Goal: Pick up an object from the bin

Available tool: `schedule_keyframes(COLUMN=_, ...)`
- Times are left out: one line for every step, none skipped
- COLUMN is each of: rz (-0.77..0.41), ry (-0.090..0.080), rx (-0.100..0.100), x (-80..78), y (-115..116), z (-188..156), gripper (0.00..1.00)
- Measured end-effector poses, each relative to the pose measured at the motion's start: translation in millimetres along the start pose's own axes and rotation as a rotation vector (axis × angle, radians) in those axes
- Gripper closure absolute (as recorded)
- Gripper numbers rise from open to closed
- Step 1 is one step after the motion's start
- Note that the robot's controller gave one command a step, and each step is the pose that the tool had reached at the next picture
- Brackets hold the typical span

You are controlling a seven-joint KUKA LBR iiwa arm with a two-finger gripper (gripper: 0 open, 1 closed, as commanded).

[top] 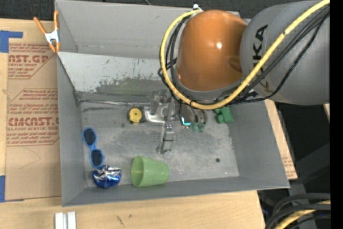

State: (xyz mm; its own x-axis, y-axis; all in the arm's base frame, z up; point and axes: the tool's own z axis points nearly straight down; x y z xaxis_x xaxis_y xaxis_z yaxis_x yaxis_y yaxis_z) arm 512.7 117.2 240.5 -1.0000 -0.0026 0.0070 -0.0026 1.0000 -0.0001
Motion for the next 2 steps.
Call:
schedule_keyframes(rz=-0.324, ry=-0.006, rx=0.003, x=27.2, y=-11, z=152, gripper=0.00)
schedule_keyframes(rz=-0.529, ry=-0.019, rx=0.002, x=29.4, y=21, z=139, gripper=0.00)
